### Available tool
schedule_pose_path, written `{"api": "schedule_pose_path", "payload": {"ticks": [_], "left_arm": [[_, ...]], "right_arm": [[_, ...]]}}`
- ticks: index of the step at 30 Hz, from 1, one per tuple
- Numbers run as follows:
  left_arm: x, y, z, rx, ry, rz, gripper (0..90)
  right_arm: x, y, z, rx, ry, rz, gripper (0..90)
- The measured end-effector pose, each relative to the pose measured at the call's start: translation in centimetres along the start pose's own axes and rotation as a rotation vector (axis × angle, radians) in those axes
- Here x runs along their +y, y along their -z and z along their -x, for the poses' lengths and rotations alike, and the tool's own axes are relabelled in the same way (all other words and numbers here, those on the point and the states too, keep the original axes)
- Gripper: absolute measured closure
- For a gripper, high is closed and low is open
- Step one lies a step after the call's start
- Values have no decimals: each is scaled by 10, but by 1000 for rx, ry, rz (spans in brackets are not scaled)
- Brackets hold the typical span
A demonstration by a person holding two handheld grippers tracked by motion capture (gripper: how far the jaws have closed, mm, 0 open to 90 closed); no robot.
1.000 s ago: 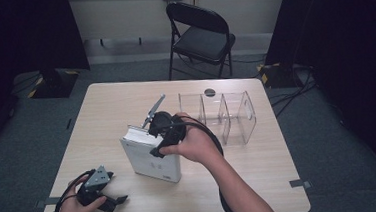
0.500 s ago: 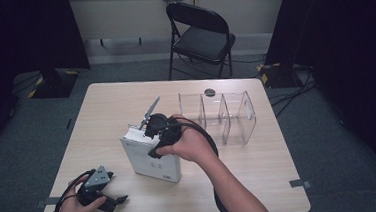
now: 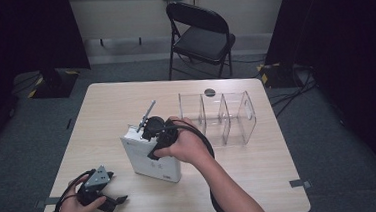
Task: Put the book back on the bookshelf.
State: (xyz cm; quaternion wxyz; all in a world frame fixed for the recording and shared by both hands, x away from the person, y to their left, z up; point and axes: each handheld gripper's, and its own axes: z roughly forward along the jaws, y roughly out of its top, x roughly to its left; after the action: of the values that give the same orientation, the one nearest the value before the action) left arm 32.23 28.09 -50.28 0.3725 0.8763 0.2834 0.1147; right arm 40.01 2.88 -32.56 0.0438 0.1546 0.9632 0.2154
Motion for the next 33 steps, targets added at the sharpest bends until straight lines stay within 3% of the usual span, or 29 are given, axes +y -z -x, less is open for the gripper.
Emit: {"api": "schedule_pose_path", "payload": {"ticks": [13, 23, 33], "left_arm": [[0, 0, 0, -1, -6, -1, 0], [0, 0, 0, 0, -5, -2, 0], [0, 0, 0, 0, -5, -2, 0]], "right_arm": [[0, 2, -6, -28, -68, -16, 523], [-13, 14, 2, -20, -176, -13, 525], [-25, 27, 9, -22, -223, -26, 525]]}}
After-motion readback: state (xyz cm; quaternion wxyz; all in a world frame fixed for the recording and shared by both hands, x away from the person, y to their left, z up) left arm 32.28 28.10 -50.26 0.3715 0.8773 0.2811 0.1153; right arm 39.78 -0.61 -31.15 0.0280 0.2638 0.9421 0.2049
